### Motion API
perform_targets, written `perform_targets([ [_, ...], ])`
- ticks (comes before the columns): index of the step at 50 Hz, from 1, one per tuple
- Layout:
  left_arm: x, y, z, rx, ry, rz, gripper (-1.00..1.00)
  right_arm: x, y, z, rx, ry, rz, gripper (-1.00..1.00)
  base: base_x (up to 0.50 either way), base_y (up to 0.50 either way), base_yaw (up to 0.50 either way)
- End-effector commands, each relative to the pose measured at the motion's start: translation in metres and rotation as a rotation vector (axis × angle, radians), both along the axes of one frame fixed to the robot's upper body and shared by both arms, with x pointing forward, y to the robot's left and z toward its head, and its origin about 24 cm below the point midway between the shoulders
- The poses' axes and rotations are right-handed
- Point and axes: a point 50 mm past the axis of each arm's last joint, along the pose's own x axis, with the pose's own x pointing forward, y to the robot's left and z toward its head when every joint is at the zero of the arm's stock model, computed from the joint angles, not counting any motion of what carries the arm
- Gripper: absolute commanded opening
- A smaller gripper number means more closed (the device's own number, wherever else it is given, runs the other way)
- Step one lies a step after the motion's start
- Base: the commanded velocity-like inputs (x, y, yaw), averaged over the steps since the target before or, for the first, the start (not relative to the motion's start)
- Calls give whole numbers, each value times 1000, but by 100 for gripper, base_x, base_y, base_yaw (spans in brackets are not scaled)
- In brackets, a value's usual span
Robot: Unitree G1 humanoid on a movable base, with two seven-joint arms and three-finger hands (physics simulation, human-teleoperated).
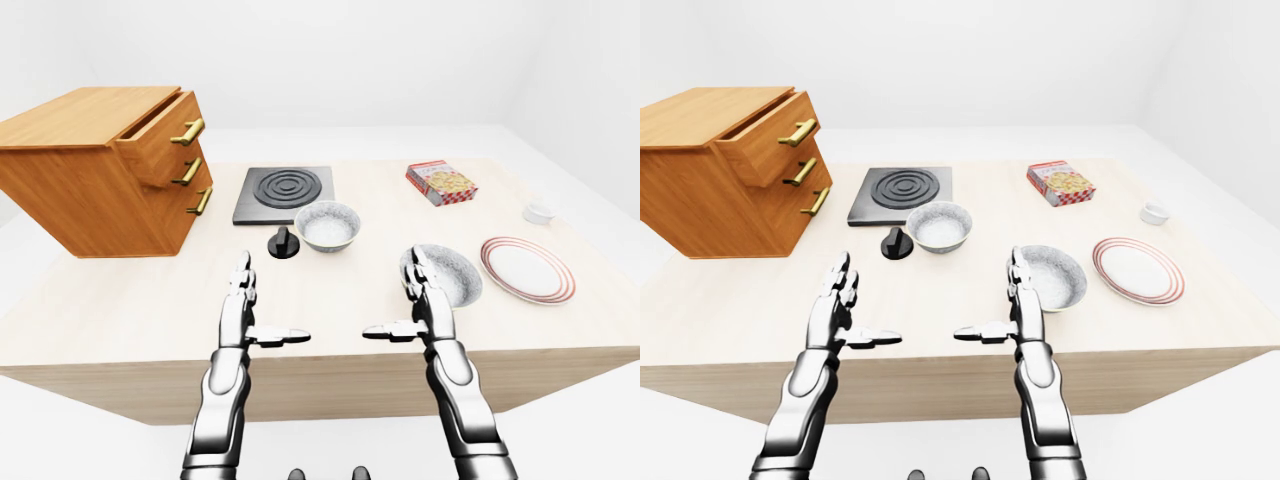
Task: Pick the akita bowl from table center and place it on the plate.
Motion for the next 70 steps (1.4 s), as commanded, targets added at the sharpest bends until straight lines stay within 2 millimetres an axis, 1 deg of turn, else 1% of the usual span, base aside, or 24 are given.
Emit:
perform_targets([
  [1, 0, 8, -2, 15, 10, -2, 100, -3, -6, 3, -11, 3, 6, 100, 0, 0, 0],
  [8, 7, 12, 7, 14, -1, 12, 100, -3, -4, 12, -16, -3, 17, 100, 0, 0, 0],
  [11, 12, 13, 15, 18, -14, 11, 100, 1, -2, 23, -32, -45, 23, 100, 0, 0, 0],
  [14, 20, 16, 30, 15, -58, 6, 100, 5, -1, 39, -53, -112, 31, 100, 0, 0, 0],
  [15, 25, 19, 38, 25, -88, 14, 100, 7, -1, 51, -52, -161, 31, 100, 0, 0, 0],
  [16, 25, 19, 38, 25, -89, 14, 100, 7, -1, 51, -52, -164, 31, 100, 0, 0, 0],
  [17, 29, 20, 47, 15, -120, 13, 100, 9, -2, 60, -52, -199, 25, 100, 0, 0, 0],
  [21, 34, 22, 65, 30, -189, 14, 100, 11, -4, 74, -31, -256, 16, 100, 0, 0, 0],
  [23, 37, 22, 78, 41, -239, 9, 100, 11, -6, 85, -8, -305, 20, 100, 0, 0, 0],
  [25, 36, 22, 84, 38, -264, 7, 100, 10, -6, 91, -12, -328, 27, 100, 0, 0, 0],
  [27, 34, 23, 86, 35, -274, 8, 100, 8, -6, 95, -9, -348, 28, 100, 0, 0, 0],
  [33, 29, 17, 78, 39, -249, -11, 100, 9, 0, 89, -12, -324, 46, 100, 0, -36, 0],
  [39, 27, 18, 83, 39, -271, -9, 100, 10, 3, 88, -10, -319, 55, 100, 0, -50, 0],
  [42, 25, 17, 81, 34, -266, -13, 100, 9, 5, 86, -9, -311, 69, 100, 0, -50, 0],
  [52, 26, 17, 81, 29, -267, -10, 100, 8, 3, 88, -5, -322, 67, 100, 5, -50, 0],
  [62, 25, 17, 81, 30, -265, -11, 100, 5, 4, 89, -6, -327, 85, 100, 38, -42, 0],
  [70, 25, 17, 81, 28, -266, -9, 100, 6, 6, 88, -23, -320, 96, 100, 38, -8, 0],
])
